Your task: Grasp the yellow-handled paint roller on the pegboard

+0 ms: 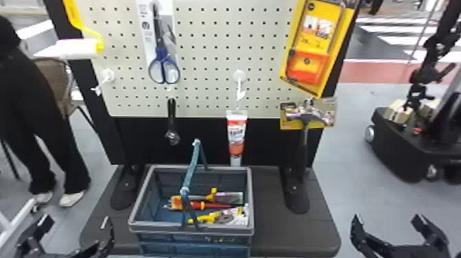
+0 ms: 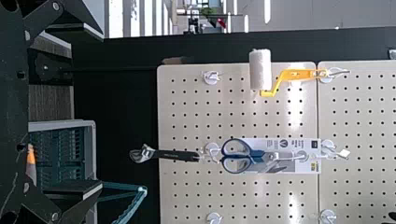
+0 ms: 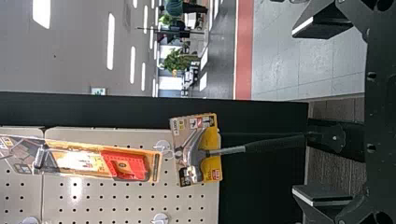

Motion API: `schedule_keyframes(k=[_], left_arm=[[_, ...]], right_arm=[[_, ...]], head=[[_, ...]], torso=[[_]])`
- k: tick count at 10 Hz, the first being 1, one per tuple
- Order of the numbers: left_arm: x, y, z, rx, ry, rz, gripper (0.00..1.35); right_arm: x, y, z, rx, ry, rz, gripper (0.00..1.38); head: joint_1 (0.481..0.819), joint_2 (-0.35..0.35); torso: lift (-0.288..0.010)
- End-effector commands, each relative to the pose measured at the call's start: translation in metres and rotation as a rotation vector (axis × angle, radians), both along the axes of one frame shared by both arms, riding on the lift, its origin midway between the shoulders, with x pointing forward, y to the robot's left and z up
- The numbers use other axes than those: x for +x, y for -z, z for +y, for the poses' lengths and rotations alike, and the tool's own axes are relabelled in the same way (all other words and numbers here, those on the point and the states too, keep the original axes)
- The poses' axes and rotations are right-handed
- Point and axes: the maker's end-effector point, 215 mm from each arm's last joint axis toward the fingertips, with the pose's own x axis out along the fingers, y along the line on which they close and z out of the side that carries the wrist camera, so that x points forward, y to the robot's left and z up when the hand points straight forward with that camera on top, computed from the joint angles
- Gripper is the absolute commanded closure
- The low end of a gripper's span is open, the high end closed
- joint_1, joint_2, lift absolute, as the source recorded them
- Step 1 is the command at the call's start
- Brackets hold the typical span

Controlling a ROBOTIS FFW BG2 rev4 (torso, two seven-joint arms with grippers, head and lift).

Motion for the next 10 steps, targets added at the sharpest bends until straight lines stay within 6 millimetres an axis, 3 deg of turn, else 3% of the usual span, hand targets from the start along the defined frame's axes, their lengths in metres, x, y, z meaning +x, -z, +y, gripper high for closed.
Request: schedule_keyframes(k=[1, 6, 10], left_arm=[[0.000, 0.000, 0.000, 0.000, 0.000, 0.000, 0.19], [0.000, -0.010, 0.001, -0.005, -0.002, -0.005, 0.19], [0.022, -0.120, 0.007, 0.019, -0.004, -0.120, 0.19]], right_arm=[[0.000, -0.001, 0.000, 0.000, 0.000, -0.002, 0.12], [0.000, -0.001, 0.000, 0.003, 0.001, -0.002, 0.12], [0.000, 0.000, 0.000, 0.005, 0.001, 0.001, 0.12]], head=[[0.549, 0.000], [0.549, 0.000], [0.549, 0.000]], torso=[[-0.100], [-0.100], [-0.100]])
